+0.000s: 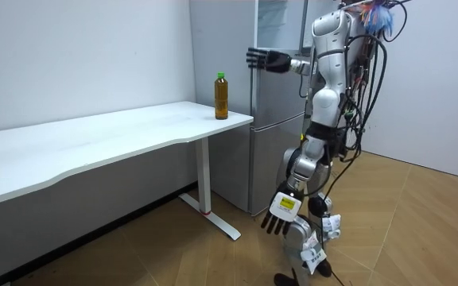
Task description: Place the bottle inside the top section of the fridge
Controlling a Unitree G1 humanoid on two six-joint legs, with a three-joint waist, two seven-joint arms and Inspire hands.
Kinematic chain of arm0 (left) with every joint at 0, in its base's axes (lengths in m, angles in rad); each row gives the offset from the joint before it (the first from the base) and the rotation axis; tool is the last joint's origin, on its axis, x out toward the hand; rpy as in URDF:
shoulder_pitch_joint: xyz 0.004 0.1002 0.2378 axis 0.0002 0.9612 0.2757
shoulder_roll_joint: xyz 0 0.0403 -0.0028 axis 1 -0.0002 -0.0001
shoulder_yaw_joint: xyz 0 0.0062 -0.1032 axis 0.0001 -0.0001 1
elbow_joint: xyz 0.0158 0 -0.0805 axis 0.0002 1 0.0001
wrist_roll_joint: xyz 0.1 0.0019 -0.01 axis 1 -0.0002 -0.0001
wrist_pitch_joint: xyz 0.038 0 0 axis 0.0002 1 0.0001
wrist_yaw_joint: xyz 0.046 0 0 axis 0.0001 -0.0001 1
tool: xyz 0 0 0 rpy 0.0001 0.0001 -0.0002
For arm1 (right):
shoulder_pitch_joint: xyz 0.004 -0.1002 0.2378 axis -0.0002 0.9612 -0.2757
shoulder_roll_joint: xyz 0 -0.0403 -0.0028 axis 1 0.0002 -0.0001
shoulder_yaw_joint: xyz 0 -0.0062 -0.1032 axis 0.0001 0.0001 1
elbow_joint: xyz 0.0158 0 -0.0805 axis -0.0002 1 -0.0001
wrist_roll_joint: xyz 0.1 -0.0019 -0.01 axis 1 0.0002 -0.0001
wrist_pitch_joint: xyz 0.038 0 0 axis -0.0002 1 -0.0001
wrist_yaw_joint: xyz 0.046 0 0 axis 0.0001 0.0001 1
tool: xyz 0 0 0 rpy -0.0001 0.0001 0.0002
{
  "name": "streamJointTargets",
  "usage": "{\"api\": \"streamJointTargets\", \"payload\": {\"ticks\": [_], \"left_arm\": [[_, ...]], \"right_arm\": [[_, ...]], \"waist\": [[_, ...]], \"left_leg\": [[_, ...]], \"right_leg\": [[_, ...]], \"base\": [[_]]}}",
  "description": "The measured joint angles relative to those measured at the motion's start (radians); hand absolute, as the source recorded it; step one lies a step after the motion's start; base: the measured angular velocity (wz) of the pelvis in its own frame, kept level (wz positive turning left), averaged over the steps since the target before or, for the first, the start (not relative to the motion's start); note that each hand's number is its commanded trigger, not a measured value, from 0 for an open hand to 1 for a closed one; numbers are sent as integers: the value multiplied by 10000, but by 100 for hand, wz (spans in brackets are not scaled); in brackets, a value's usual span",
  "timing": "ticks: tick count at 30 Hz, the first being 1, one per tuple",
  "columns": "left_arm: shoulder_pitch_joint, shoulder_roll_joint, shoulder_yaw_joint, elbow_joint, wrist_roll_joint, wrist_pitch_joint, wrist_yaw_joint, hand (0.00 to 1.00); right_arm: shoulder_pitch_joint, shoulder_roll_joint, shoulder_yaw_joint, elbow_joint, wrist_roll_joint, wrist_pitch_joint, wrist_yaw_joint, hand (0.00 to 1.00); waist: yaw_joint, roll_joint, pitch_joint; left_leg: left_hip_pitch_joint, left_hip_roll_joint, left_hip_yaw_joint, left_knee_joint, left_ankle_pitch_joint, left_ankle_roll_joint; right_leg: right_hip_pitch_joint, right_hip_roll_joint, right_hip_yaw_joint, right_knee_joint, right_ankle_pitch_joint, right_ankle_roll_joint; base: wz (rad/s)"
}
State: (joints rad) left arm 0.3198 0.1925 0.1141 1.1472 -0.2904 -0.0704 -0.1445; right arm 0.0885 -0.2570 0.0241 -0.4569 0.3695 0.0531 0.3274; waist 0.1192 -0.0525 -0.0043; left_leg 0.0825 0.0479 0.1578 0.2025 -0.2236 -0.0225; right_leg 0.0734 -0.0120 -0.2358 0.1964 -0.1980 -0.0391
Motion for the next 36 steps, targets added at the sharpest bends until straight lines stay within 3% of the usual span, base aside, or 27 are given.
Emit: {"api": "streamJointTargets", "payload": {"ticks": [2,6,14,25,32,36], "left_arm": [[19,13,14,1,-3,16,57,0],[14,-6,2,-1,49,184,134,0],[-25,-51,-50,117,566,366,199,0],[-108,-2,-149,101,678,575,172,0],[-165,63,-206,82,694,579,275,0],[-234,51,-403,-65,793,576,347,0]], "right_arm": [[-26,39,0,-5,244,-121,-2,0],[-27,299,-9,-27,263,-121,30,0],[-480,310,-83,-314,443,-218,252,0],[-863,313,27,-264,782,-225,199,0],[-902,587,418,869,1049,-429,-527,0],[-1057,652,752,1432,1046,-525,-933,0]], "waist": [[-16,-60,-10],[-53,12,35],[-52,186,48],[-16,166,36],[58,73,70],[239,148,120]], "left_leg": [[25,-6,-64,0,-1,0],[-4,-15,-90,11,-13,16],[-25,18,-120,26,-65,32],[-42,-10,-89,126,-72,56],[-40,-8,-87,223,-71,56],[-44,-19,-122,194,-74,61]], "right_leg": [[128,-3,-122,-113,32,27],[130,-16,-153,-105,56,42],[86,-2,-150,59,82,13],[115,-40,-118,48,72,28],[192,-38,-156,-66,77,36],[223,-29,-173,-130,87,51]], "base": [[14],[4],[1],[0],[1],[3]]}}
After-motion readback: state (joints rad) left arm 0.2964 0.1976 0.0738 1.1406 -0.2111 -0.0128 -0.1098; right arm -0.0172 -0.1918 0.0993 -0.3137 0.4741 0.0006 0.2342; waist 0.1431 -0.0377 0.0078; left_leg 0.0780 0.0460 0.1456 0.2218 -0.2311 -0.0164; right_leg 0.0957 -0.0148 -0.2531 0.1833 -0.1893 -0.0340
